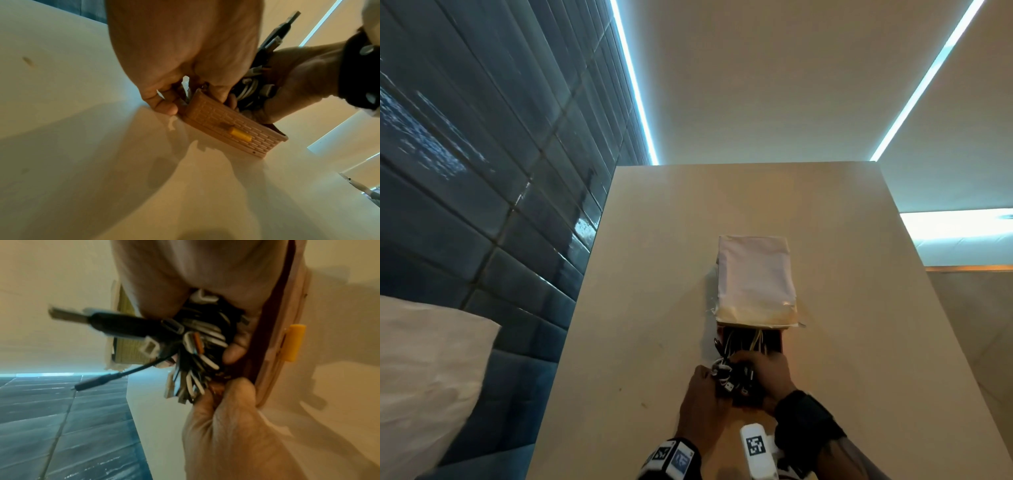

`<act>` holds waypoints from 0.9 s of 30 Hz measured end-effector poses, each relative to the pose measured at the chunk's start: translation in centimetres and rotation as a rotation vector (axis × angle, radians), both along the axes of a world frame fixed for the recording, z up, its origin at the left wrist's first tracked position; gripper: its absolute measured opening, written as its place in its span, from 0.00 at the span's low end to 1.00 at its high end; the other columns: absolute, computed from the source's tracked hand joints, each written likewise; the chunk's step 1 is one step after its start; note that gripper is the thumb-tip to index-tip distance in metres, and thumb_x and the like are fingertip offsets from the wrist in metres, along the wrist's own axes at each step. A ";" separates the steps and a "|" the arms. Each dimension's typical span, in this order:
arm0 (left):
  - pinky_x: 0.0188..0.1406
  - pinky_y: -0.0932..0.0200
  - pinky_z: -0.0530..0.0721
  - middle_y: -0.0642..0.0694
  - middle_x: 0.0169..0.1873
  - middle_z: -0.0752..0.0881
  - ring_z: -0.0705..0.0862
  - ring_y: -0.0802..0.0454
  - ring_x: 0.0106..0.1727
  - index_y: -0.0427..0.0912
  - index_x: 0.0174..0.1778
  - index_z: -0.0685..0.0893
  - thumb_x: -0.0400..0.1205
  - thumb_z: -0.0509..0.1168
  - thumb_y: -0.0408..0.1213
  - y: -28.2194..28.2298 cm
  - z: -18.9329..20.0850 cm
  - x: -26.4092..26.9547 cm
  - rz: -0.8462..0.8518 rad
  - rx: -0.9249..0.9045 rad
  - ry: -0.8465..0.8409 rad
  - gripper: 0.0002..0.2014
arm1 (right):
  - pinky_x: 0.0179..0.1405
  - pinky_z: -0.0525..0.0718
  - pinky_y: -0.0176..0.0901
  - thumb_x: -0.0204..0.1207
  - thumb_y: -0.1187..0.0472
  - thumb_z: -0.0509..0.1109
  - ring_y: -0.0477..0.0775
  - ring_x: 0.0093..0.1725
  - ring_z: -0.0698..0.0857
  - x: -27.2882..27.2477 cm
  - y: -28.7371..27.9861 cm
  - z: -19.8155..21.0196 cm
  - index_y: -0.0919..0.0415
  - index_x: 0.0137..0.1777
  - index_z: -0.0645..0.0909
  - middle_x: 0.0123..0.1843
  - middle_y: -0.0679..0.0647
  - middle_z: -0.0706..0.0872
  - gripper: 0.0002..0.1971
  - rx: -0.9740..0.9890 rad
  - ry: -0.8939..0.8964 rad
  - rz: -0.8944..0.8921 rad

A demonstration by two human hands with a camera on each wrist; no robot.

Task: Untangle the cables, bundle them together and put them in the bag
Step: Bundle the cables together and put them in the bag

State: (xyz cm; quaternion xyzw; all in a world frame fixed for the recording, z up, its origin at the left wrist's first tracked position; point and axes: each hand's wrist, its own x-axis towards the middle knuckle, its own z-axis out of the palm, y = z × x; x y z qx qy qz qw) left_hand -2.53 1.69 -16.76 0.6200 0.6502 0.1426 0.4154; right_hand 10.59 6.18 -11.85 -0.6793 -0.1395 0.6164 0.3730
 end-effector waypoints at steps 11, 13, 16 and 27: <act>0.48 0.52 0.86 0.57 0.51 0.83 0.84 0.61 0.50 0.66 0.56 0.70 0.77 0.65 0.54 -1.3 -0.1 0.3 0.298 0.080 -0.237 0.14 | 0.38 0.83 0.37 0.63 0.50 0.75 0.53 0.47 0.86 0.3 -0.2 -0.4 0.58 0.49 0.78 0.46 0.52 0.86 0.19 0.163 -0.463 0.458; 0.47 0.52 0.86 0.57 0.49 0.84 0.85 0.63 0.48 0.64 0.53 0.70 0.75 0.65 0.55 -1.4 0.4 0.5 0.329 0.091 -0.250 0.14 | 0.51 0.81 0.47 0.70 0.42 0.69 0.58 0.54 0.80 0.0 -0.4 -0.1 0.62 0.55 0.74 0.53 0.56 0.80 0.24 0.150 -0.620 0.579; 0.43 0.58 0.86 0.60 0.46 0.84 0.85 0.66 0.45 0.61 0.51 0.72 0.76 0.70 0.50 -1.5 1.4 0.3 0.340 0.137 -0.229 0.14 | 0.66 0.69 0.52 0.83 0.46 0.59 0.64 0.64 0.72 0.1 -0.5 2.5 0.64 0.68 0.68 0.65 0.60 0.72 0.23 0.200 -0.730 0.771; 0.42 0.66 0.81 0.56 0.59 0.71 0.81 0.57 0.50 0.46 0.73 0.75 0.83 0.57 0.46 -3.0 1.1 -1.1 0.011 0.325 0.041 0.22 | 0.45 0.78 0.42 0.72 0.54 0.75 0.49 0.45 0.79 6.1 -3.8 4.5 0.40 0.37 0.73 0.45 0.47 0.77 0.13 0.219 -0.742 0.891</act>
